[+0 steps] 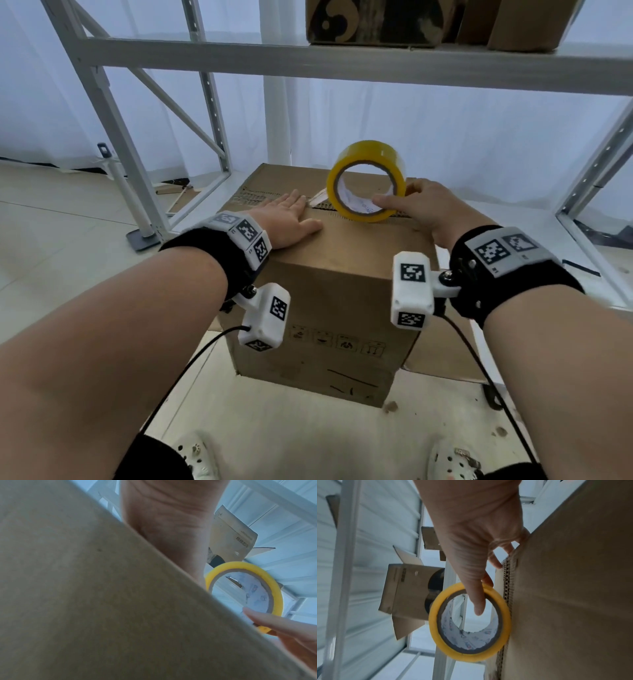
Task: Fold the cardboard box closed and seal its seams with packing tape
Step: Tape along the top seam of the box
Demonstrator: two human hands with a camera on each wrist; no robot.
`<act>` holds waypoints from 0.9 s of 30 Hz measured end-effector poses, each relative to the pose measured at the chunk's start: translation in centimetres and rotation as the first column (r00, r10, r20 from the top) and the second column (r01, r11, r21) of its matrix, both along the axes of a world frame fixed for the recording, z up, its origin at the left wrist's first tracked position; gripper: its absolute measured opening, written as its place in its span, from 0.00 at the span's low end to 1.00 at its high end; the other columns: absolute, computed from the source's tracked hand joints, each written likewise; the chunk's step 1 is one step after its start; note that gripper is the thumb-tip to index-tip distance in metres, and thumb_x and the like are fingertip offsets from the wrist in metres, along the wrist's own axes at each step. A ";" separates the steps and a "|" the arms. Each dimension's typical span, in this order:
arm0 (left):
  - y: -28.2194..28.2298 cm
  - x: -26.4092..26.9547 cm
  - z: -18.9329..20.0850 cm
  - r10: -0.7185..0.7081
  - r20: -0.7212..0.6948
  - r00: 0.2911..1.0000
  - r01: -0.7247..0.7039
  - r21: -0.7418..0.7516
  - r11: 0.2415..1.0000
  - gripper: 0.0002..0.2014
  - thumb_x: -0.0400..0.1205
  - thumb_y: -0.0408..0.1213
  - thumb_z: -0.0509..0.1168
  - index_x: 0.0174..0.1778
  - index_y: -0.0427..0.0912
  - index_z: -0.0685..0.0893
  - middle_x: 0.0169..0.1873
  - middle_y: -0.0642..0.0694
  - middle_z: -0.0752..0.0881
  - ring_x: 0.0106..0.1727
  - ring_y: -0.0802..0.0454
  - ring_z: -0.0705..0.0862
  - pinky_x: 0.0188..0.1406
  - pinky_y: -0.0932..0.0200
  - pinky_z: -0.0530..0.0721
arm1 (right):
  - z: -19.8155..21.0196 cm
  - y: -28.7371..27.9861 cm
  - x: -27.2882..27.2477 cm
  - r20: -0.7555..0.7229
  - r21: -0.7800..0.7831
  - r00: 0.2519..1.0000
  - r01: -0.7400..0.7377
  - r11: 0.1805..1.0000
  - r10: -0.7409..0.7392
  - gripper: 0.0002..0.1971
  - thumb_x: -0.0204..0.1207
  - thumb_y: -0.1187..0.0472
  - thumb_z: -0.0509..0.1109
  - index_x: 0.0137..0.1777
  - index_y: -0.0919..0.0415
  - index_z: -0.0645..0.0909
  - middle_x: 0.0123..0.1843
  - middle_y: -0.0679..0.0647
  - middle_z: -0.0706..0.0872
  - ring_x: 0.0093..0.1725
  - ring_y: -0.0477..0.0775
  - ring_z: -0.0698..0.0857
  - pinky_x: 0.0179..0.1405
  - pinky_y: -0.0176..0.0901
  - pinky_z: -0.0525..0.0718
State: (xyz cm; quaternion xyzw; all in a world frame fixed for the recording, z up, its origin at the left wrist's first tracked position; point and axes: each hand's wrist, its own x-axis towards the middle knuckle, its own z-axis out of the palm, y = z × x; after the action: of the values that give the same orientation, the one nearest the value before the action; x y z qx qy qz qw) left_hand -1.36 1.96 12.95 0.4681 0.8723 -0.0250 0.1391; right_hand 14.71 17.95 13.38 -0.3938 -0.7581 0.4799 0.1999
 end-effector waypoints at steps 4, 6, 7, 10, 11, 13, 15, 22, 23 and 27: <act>-0.9 -0.8 -0.8 0.045 0.007 0.999 -0.045 0.014 0.999 0.36 0.85 0.62 0.43 0.84 0.46 0.42 0.84 0.49 0.41 0.84 0.53 0.42 0.80 0.52 0.41 | 0.3 -1.5 -2.0 0.048 0.171 0.998 0.028 0.985 -0.037 0.36 0.59 0.44 0.80 0.67 0.53 0.75 0.65 0.56 0.78 0.66 0.58 0.78 0.66 0.54 0.78; -1.3 -1.0 -1.4 0.039 0.015 0.999 -0.040 0.057 0.998 0.36 0.85 0.62 0.42 0.84 0.48 0.42 0.83 0.50 0.40 0.83 0.54 0.41 0.80 0.52 0.40 | 0.7 -2.0 -2.9 0.072 0.294 0.997 0.010 0.956 -0.033 0.37 0.68 0.56 0.75 0.76 0.50 0.64 0.71 0.59 0.70 0.70 0.61 0.72 0.69 0.51 0.73; -1.4 -1.1 -1.7 0.030 0.016 0.999 -0.032 0.079 0.996 0.36 0.84 0.63 0.42 0.84 0.48 0.41 0.83 0.51 0.40 0.83 0.55 0.41 0.81 0.51 0.39 | 0.8 -2.2 -3.1 0.071 0.327 0.997 -0.015 0.945 -0.009 0.37 0.70 0.61 0.73 0.78 0.49 0.62 0.71 0.61 0.69 0.70 0.62 0.72 0.71 0.53 0.72; -1.4 -1.3 -2.2 0.026 0.005 1.000 -0.026 0.113 0.993 0.36 0.84 0.63 0.42 0.84 0.49 0.42 0.84 0.52 0.41 0.83 0.55 0.41 0.81 0.51 0.39 | 0.7 -2.3 -3.6 0.059 0.376 0.997 -0.065 0.924 0.047 0.36 0.69 0.62 0.68 0.78 0.48 0.64 0.66 0.61 0.76 0.66 0.63 0.76 0.70 0.59 0.74; -1.1 -1.3 -2.1 0.024 0.004 1.000 -0.025 0.111 0.993 0.36 0.84 0.64 0.42 0.84 0.49 0.43 0.84 0.52 0.42 0.83 0.55 0.41 0.81 0.51 0.39 | 0.9 -2.4 -3.6 0.034 0.364 0.998 -0.067 0.929 0.058 0.35 0.68 0.63 0.68 0.77 0.48 0.65 0.67 0.59 0.76 0.66 0.62 0.76 0.70 0.58 0.74; -0.6 -1.3 -1.8 0.016 0.002 1.000 -0.016 0.107 0.994 0.36 0.84 0.64 0.42 0.84 0.48 0.43 0.84 0.51 0.42 0.83 0.55 0.41 0.81 0.51 0.38 | 1.3 -2.6 -3.5 -0.056 0.323 0.997 -0.040 0.945 0.061 0.33 0.70 0.64 0.69 0.76 0.47 0.67 0.69 0.55 0.75 0.66 0.56 0.75 0.70 0.54 0.74; -0.2 -1.3 -1.6 0.005 -0.006 1.000 -0.004 0.107 0.994 0.36 0.84 0.63 0.42 0.84 0.46 0.44 0.84 0.50 0.42 0.83 0.55 0.41 0.81 0.51 0.38 | 2.0 -2.7 -3.5 -0.163 0.314 0.984 -0.019 0.949 0.073 0.29 0.72 0.63 0.70 0.74 0.50 0.71 0.66 0.53 0.75 0.62 0.50 0.75 0.66 0.50 0.76; 0.4 -1.3 -1.4 -0.016 0.003 1.000 0.016 0.085 0.996 0.36 0.85 0.61 0.42 0.84 0.46 0.43 0.84 0.49 0.41 0.83 0.55 0.41 0.81 0.52 0.39 | 1.9 -2.9 -5.1 -0.203 0.235 0.977 -0.019 0.972 0.068 0.28 0.72 0.35 0.70 0.60 0.57 0.75 0.48 0.47 0.78 0.48 0.48 0.78 0.45 0.40 0.76; 0.4 -1.4 -1.4 -0.021 0.005 1.000 0.021 0.083 0.996 0.35 0.85 0.61 0.42 0.84 0.46 0.43 0.84 0.49 0.41 0.83 0.55 0.41 0.81 0.52 0.39 | 1.7 -2.8 -5.3 -0.217 0.193 0.976 0.009 0.981 0.033 0.27 0.69 0.34 0.72 0.54 0.57 0.76 0.44 0.47 0.78 0.45 0.49 0.79 0.42 0.41 0.76; 0.2 -1.5 -1.5 -0.018 0.014 1.000 0.017 0.078 0.997 0.36 0.85 0.61 0.43 0.84 0.45 0.42 0.84 0.49 0.41 0.83 0.54 0.41 0.81 0.53 0.39 | 2.4 -2.6 -5.2 -0.353 -0.010 0.933 0.078 0.997 -0.076 0.25 0.54 0.34 0.76 0.34 0.53 0.72 0.33 0.49 0.74 0.35 0.52 0.73 0.36 0.45 0.71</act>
State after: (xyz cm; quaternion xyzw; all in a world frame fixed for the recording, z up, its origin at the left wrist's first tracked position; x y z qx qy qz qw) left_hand -2.83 2.21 11.49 0.4811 0.8673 0.0113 0.1272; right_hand 9.52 15.37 15.74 -0.3302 -0.6949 0.5331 0.3520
